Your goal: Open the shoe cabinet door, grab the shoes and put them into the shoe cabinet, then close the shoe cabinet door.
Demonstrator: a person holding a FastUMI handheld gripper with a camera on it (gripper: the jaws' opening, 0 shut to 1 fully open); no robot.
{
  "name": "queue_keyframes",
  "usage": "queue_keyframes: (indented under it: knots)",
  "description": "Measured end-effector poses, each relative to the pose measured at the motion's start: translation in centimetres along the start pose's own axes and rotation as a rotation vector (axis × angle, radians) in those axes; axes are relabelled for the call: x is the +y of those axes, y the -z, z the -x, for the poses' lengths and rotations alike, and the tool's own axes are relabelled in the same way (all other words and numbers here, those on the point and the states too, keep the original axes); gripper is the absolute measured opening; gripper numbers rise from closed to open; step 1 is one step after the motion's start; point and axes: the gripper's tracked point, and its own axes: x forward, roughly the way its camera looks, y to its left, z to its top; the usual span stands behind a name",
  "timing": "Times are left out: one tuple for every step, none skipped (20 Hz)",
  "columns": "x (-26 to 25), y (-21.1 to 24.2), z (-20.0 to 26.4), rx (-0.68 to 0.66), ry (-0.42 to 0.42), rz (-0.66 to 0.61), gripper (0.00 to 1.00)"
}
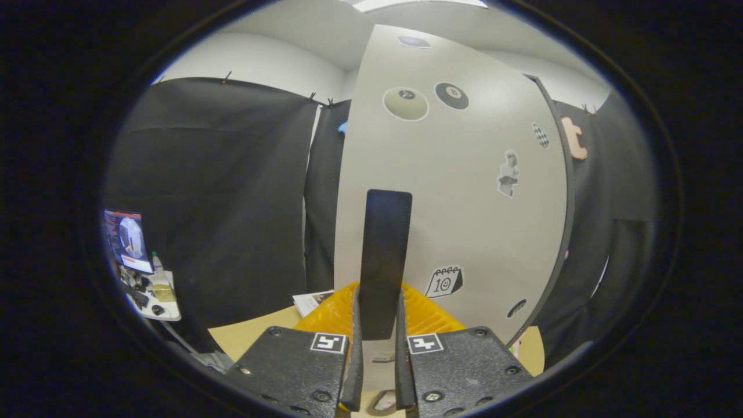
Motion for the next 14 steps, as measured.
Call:
queue_keyframes:
  knots:
    - [-0.3, 0.1, 1.0, -0.004, 0.001, -0.005, 0.25]
    - [-0.8, 0.3, 2.1, -0.006, -0.002, -0.005, 0.25]
    - [-1.3, 0.4, 2.9, -0.011, -0.001, -0.013, 0.25]
    - [-1.9, 0.5, 3.8, -0.019, 0.000, -0.013, 0.25]
    - [-2.4, 0.6, 4.4, -0.027, -0.001, -0.016, 0.25]
    - [-3.0, 0.7, 5.2, -0.035, 0.000, -0.027, 0.25]
    - [-3.6, 0.9, 5.9, -0.043, 0.004, -0.036, 0.25]
    - [-4.2, 1.0, 6.7, -0.052, 0.008, -0.031, 0.25]
    - [-4.6, 1.1, 7.6, -0.065, 0.010, -0.029, 0.25]
    - [-5.0, 1.3, 8.5, -0.075, 0.012, -0.033, 0.25]
    - [-5.4, 1.4, 9.0, -0.082, 0.015, -0.039, 0.25]
    - [-6.0, 1.4, 9.7, -0.091, 0.018, -0.041, 0.25]
    - [-6.6, 1.4, 10.1, -0.101, 0.022, -0.039, 0.25]
    - [-7.1, 1.5, 10.4, -0.111, 0.027, -0.043, 0.25]
